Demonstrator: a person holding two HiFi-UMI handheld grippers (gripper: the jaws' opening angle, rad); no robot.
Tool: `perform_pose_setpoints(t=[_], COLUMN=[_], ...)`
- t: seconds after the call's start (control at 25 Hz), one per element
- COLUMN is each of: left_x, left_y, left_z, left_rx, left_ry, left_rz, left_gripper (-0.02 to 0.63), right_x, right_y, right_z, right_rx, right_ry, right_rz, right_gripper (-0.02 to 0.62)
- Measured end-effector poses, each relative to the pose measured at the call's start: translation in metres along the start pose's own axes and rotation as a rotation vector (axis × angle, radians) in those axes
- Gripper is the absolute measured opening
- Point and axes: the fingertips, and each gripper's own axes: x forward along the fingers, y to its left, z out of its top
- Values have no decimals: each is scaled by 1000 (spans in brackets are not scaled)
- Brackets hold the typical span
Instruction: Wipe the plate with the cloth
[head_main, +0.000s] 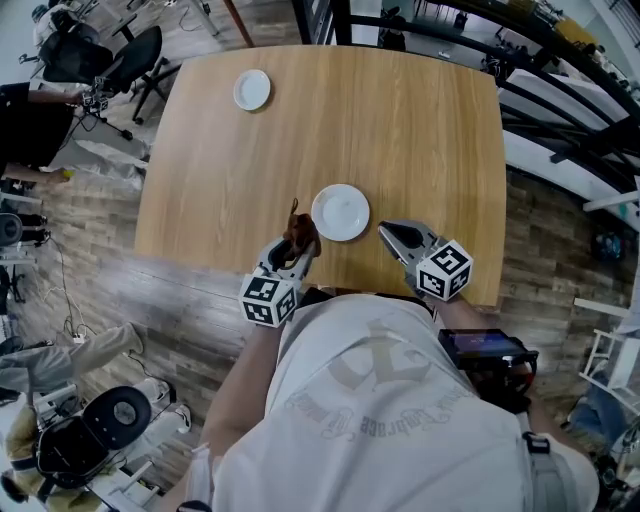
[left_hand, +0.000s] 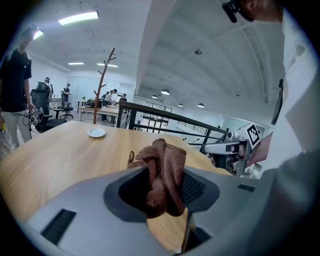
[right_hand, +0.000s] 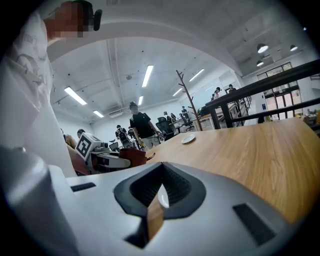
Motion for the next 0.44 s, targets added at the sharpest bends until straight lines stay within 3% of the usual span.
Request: perform_pose_setpoints(t=[0.44], left_x=[2], left_y=[-8], left_z=[-10], left_rx=[2], left_ry=[10], left_rz=[-4], left_gripper=[170], right_x=[2], right_y=[2], right_z=[-6], right_rx=[8], right_ry=[8], right_rz=[8], right_gripper=[14])
